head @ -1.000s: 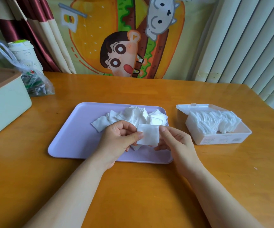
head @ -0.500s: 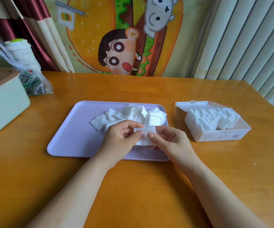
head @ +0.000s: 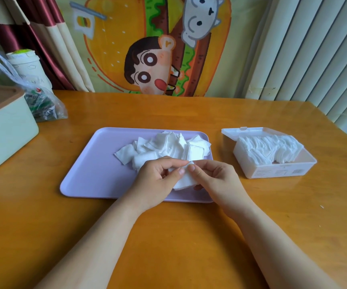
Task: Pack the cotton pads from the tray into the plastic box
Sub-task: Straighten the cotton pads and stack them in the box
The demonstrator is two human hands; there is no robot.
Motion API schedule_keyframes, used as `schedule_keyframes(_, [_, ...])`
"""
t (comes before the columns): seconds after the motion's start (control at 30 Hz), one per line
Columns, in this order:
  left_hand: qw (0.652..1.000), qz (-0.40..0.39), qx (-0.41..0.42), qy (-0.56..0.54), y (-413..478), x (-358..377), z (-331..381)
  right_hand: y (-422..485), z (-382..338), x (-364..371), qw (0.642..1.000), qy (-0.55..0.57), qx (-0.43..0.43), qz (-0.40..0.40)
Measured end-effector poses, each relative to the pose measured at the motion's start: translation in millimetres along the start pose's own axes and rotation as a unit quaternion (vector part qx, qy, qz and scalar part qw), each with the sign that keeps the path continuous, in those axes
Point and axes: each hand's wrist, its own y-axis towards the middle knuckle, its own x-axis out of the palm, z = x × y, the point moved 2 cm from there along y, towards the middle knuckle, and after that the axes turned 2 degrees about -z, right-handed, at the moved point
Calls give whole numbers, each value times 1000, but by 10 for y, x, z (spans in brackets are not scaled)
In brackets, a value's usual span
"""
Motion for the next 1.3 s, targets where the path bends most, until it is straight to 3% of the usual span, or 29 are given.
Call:
schedule_keyframes(0.2, [999,28,-12,-23,-6,-8,-2,33,78,-5,1000,19,-9,-22])
schedule_keyframes(0.33, [993,99,-37,-47,-7,-29,29,40,86,-49,995,8,-29,95])
schedule_keyframes(0.47, [977,179,-41,106,10,-148,-33,32,104,-131,980,-41,-44,192])
schedule_keyframes(0.63, [960,126,-47,247,24,-108,-96,35,198,-137,977,-68,-29,199])
schedule_keyframes(1.07, [902,116,-127,397,181,-27,-43,30,200,-105,981,-78,-13,180])
schedule_keyframes(1.3, [931,101,-95,338,106,-3,-44,36,180,-97,980,-78,-15,182])
